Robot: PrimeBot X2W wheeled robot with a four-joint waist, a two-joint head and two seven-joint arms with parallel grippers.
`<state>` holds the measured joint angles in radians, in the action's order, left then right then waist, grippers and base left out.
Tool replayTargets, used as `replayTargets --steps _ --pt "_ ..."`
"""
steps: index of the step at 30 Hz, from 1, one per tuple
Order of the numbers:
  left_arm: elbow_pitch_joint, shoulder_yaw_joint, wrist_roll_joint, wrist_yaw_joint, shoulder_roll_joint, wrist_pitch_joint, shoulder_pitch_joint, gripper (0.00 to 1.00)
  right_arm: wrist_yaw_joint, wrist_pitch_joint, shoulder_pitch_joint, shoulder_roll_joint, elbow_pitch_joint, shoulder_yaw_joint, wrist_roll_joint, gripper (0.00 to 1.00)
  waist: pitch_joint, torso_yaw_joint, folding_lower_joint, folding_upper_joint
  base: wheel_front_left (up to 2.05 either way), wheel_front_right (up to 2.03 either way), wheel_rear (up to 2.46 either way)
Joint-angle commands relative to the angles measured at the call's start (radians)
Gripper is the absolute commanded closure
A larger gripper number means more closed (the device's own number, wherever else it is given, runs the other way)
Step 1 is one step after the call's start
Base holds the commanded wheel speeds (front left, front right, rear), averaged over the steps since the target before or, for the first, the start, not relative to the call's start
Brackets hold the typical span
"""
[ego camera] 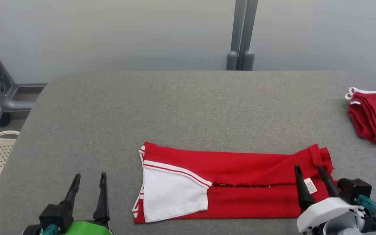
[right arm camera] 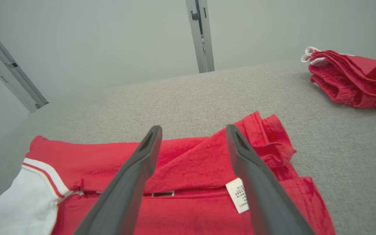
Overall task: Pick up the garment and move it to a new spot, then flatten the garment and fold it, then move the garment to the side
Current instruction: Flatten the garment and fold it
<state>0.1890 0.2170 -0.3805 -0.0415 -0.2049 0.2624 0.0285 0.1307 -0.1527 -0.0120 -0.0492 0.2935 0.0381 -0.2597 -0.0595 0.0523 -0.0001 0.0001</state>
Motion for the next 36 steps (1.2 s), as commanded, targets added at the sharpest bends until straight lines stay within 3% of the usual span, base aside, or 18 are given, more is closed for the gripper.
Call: replayTargets --steps 1,14,29,32,36 --pt "0.008 -0.008 0.011 0.006 0.006 0.004 0.017 0.0 0.0 -0.02 -0.011 -0.003 0.003 -0.007 0.015 0.0 -0.007 0.005 0.0001 -0.0001 0.0 0.0 0.0" --pt "0.133 -0.027 0.052 0.041 0.011 0.004 0.012 0.0 0.0 -0.082 0.009 -0.003 -0.01 -0.063 0.121 0.0 -0.024 0.018 0.0001 -0.0001 0.0 0.0 0.0" --pt "0.146 -0.018 0.057 0.049 0.018 0.004 -0.005 0.0 0.0 -0.067 -0.013 -0.004 -0.039 -0.006 0.07 0.0 -0.016 0.003 0.0001 -0.0001 0.0 0.0 0.0" --pt "0.151 -0.015 0.053 0.052 0.017 0.004 -0.005 0.0 0.0 0.012 -0.042 -0.003 -0.039 0.053 0.103 0.0 -0.009 -0.003 0.0001 -0.0001 0.0 0.0 0.0" --pt "0.15 -0.013 0.05 0.054 0.021 0.004 -0.011 0.0 0.0 0.227 -0.097 -0.002 -0.045 0.115 0.228 0.0 0.004 -0.01 0.0001 -0.0001 0.0 0.0 0.0"
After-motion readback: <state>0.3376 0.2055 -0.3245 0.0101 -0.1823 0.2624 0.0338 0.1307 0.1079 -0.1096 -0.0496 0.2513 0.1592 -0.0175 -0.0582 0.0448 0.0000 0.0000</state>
